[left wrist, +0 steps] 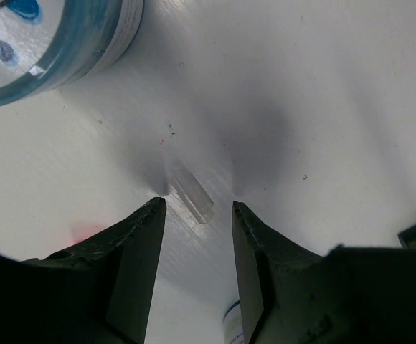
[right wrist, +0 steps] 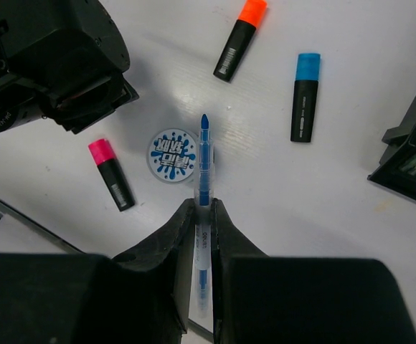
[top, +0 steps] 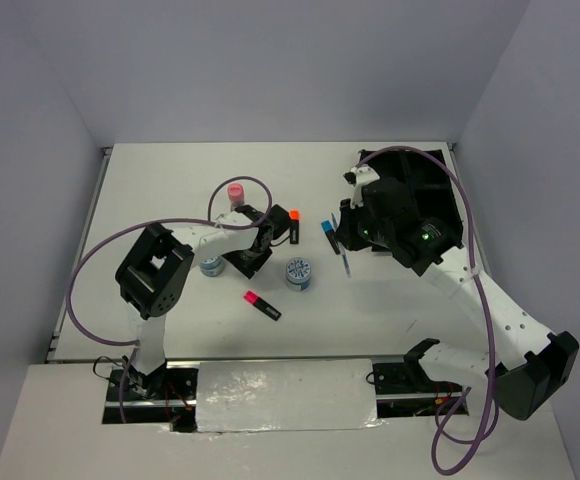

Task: Sort the stationery into containers
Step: Close the pen cap on the pen.

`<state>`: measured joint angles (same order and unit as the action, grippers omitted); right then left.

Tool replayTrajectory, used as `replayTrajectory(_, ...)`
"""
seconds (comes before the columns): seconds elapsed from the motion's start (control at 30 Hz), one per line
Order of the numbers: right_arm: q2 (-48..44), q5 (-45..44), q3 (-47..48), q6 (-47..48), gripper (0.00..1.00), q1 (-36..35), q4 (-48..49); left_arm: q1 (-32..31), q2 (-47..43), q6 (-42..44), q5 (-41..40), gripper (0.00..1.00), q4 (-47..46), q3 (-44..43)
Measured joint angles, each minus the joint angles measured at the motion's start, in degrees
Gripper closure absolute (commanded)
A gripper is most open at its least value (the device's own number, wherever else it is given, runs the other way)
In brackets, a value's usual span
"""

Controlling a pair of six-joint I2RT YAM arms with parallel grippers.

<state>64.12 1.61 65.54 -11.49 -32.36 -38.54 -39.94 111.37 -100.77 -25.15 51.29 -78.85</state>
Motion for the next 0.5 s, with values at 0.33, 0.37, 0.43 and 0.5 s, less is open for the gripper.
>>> replayTrajectory(0.33, 0.0, 0.8, 0.0, 0.2, 1.00, 0.0, 0.0, 0.0, 0.0, -0.3, 0.0, 0.51, -0.4, 1.0)
replayTrajectory(0.37, 0.0, 0.8, 0.0, 0.3, 1.00, 0.0, 0.0, 0.0, 0.0, -0.3, 0.0, 0.51, -0.6, 1.4)
replayTrajectory(0.43, 0.0, 0.8, -0.1, 0.3, 1.00, 0.0, 0.1, 0.0, 0.0, -0.6, -0.1, 0.52, -0.5, 2.1)
replayTrajectory(0.5, 0.0, 0.8, -0.3, 0.3, 1.00, -0.1, 0.4, 0.0, 0.0, -0.9, -0.2, 0.53, -0.5, 2.1)
